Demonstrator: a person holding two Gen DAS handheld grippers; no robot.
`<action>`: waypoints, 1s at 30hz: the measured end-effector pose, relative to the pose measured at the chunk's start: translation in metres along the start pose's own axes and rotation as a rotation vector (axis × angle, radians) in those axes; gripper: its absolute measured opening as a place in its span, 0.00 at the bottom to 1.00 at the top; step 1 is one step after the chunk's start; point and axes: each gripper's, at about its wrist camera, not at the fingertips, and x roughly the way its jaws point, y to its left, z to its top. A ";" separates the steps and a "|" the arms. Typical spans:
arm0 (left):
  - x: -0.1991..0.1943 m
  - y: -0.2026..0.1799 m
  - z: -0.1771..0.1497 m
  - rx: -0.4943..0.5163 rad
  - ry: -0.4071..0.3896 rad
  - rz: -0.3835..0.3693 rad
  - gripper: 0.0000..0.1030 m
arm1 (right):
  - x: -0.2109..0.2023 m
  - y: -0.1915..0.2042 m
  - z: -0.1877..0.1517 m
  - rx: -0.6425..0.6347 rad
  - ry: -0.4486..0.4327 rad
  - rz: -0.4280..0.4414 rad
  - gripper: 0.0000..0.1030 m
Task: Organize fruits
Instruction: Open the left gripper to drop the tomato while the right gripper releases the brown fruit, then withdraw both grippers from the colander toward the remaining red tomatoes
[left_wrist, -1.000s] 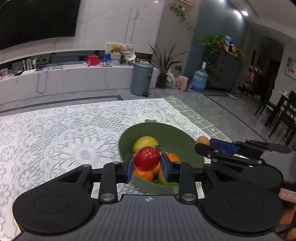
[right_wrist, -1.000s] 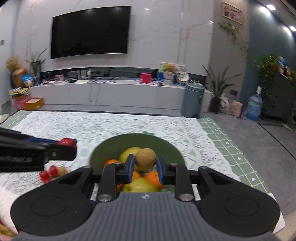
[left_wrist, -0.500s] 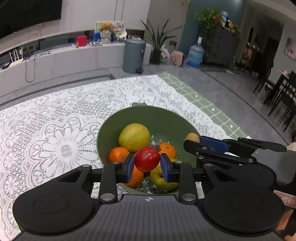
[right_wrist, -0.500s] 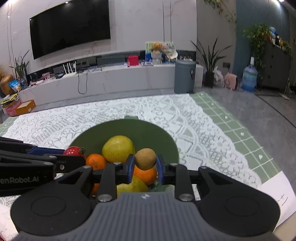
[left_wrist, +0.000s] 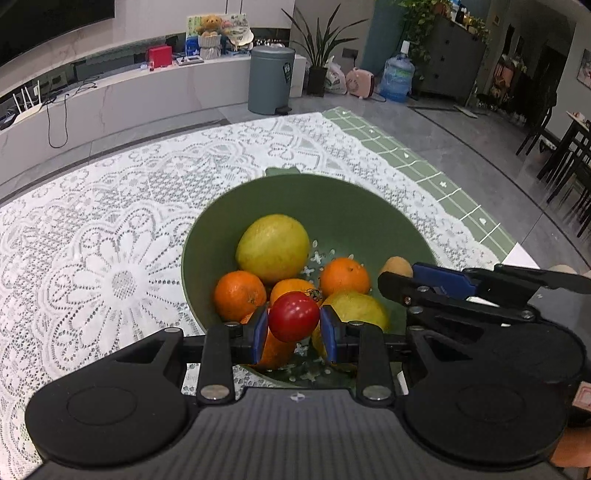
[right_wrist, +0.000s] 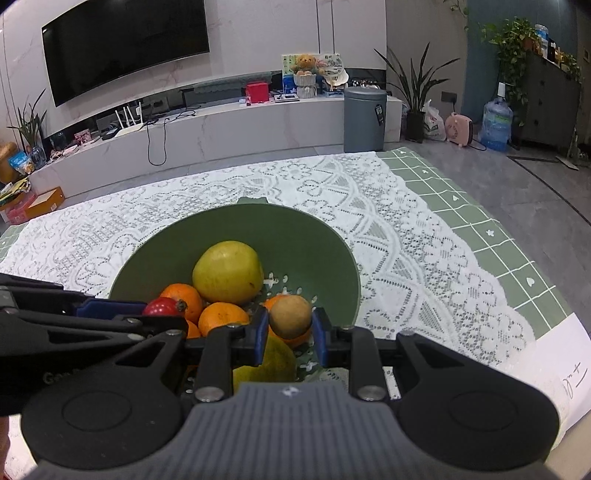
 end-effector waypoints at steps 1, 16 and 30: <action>0.001 0.001 -0.001 -0.006 0.005 -0.003 0.33 | 0.001 0.000 0.000 0.001 0.002 0.000 0.21; 0.005 0.000 -0.005 -0.012 0.018 0.009 0.33 | 0.008 0.001 -0.002 0.004 0.042 0.006 0.22; -0.029 0.003 0.001 -0.057 -0.123 0.034 0.55 | -0.009 -0.010 -0.002 0.085 -0.053 0.025 0.46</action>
